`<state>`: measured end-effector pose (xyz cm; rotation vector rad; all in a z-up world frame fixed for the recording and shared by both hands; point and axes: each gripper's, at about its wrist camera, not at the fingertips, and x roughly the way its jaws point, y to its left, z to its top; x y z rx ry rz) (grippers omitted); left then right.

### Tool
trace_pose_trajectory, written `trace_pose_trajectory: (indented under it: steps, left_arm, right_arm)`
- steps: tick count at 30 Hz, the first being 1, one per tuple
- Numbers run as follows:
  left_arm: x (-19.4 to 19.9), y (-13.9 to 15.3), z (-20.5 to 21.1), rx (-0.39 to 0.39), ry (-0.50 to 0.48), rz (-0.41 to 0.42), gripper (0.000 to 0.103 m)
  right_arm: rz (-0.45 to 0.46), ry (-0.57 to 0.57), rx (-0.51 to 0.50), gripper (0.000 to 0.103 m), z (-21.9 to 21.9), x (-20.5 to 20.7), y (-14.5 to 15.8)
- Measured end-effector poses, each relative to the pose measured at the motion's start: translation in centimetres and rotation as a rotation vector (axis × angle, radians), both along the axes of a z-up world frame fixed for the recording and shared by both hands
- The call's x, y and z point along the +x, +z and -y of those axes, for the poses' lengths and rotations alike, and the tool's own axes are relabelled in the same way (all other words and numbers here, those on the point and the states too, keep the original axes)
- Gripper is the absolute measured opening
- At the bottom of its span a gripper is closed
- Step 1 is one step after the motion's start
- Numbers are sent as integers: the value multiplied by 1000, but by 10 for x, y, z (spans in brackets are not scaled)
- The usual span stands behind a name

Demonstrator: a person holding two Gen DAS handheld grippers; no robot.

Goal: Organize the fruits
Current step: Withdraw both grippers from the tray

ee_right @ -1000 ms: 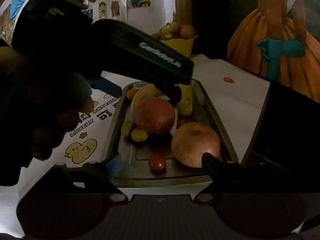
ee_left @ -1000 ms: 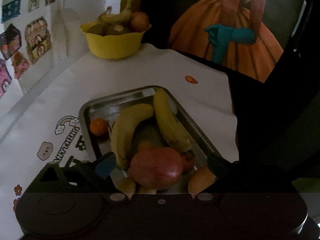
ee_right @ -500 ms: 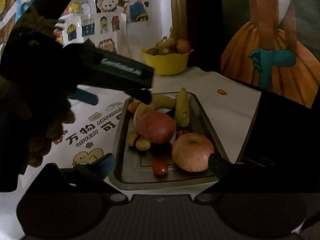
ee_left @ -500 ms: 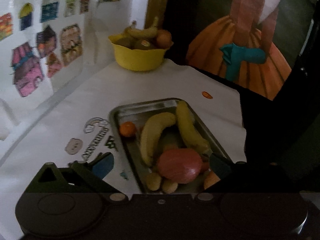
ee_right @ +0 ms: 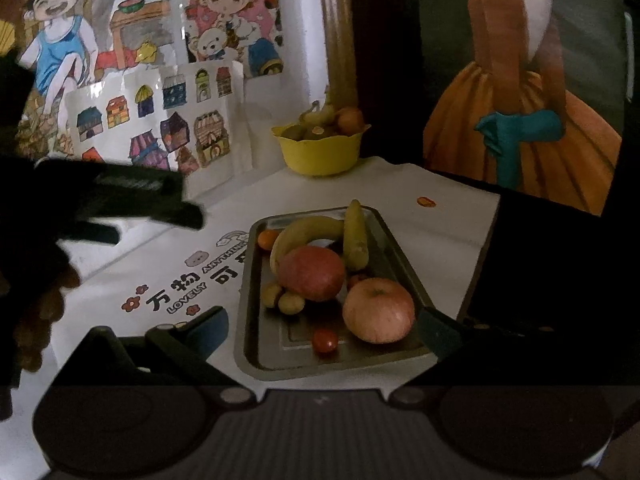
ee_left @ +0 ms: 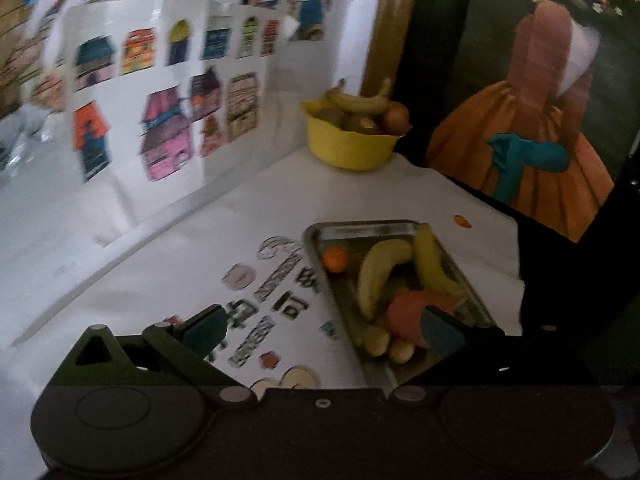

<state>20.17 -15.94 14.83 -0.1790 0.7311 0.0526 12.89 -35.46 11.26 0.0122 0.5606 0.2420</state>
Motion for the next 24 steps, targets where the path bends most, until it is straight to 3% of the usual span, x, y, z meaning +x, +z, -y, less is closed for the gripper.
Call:
trace_pose_trajectory:
  steps: [9, 16, 24]
  left_arm:
    - [-21, -37, -32, 34, 30, -4, 102]
    - [-1, -74, -58, 49, -24, -13, 102]
    - [15, -93, -68, 47, -117, 39, 102]
  right_arm:
    - [33, -87, 1, 103, 1, -9, -10]
    - [63, -200, 1, 103, -5, 5, -35]
    - [97, -324, 48, 103, -9, 10, -59]
